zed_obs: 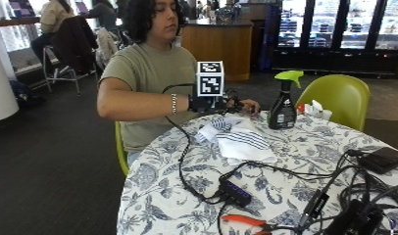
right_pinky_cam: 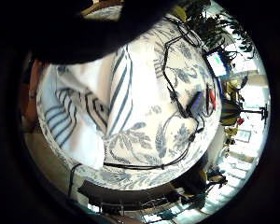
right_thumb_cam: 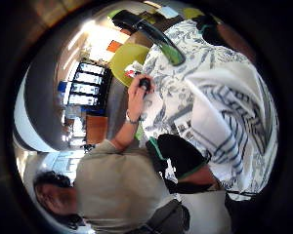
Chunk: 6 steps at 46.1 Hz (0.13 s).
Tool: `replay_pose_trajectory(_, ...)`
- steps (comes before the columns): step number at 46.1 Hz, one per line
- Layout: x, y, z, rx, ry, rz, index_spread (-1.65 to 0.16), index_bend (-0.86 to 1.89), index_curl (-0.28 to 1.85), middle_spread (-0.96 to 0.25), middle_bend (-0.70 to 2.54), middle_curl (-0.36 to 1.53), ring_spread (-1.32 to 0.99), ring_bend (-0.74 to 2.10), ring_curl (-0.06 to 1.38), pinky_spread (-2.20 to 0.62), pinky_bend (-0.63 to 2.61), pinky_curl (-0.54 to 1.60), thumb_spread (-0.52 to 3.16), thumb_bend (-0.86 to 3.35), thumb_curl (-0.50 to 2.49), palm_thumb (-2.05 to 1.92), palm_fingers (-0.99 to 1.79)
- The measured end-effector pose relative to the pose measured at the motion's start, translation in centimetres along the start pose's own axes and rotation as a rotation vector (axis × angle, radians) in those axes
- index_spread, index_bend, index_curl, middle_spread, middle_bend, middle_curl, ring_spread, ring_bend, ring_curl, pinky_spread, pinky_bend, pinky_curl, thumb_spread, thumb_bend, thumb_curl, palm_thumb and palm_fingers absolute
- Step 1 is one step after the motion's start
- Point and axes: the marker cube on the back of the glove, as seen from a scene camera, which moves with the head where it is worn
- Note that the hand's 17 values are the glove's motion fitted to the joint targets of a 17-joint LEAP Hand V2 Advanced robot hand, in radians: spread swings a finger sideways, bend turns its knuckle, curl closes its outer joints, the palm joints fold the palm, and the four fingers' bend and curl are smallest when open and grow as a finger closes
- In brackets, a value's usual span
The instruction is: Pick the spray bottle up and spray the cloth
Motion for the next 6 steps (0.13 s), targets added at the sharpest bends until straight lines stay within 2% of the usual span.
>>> replay_pose_trajectory(6, -0.5, 2.2, 0.3, 0.009, -0.025, -0.01, -0.39, 0.19, 0.41, -0.01, 0.18, 0.35, -0.05, 0.31, 0.34, 0.22, 0.16, 0.26, 1.04, -0.03, 0.41, 0.5, 0.4)
